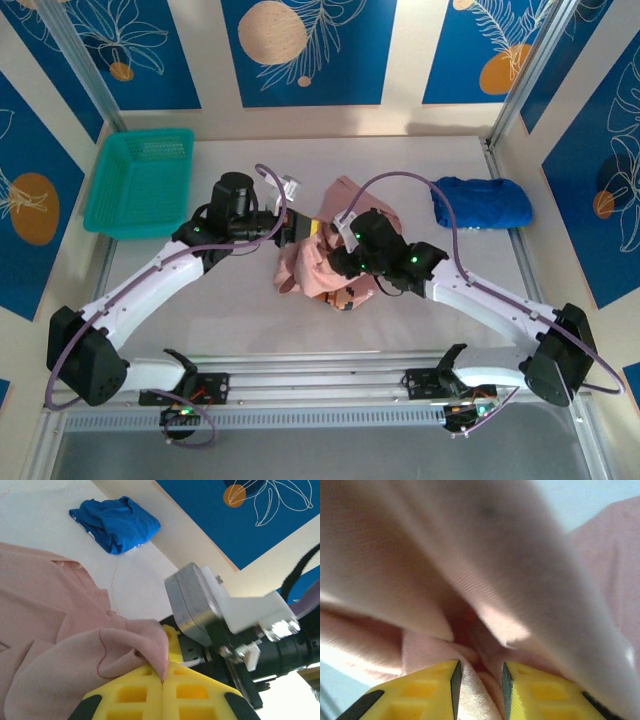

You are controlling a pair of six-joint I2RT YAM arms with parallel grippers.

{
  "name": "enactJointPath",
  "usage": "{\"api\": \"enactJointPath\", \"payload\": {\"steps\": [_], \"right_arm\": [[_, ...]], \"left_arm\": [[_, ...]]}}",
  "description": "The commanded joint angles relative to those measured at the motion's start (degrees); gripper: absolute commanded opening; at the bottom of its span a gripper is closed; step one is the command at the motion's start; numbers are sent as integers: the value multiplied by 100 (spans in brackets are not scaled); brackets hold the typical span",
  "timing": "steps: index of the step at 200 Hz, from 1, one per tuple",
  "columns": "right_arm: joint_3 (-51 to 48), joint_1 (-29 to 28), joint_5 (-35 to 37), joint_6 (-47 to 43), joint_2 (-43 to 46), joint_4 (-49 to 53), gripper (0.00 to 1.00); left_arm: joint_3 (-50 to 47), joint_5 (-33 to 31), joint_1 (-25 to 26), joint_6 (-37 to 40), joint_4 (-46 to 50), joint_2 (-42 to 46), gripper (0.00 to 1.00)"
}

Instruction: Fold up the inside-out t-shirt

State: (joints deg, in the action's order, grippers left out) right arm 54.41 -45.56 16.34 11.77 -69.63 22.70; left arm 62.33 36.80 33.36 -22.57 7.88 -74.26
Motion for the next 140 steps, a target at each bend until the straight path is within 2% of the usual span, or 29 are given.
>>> {"api": "enactJointPath", "payload": {"steps": [1, 64, 100, 140], "right_arm": [[176, 198, 266, 61, -22, -350, 31], [122, 500, -249, 198, -327, -816, 38], [149, 556, -173, 215, -615, -1219, 41], [87, 887, -573, 686, -849, -1988, 39]], "left_arm": [[141, 93, -61, 68, -40, 122, 0], [113, 274, -58, 103, -69, 122, 0], [106, 414, -50, 74, -157, 78, 0], [47, 419, -50, 90, -145, 84, 0]]}}
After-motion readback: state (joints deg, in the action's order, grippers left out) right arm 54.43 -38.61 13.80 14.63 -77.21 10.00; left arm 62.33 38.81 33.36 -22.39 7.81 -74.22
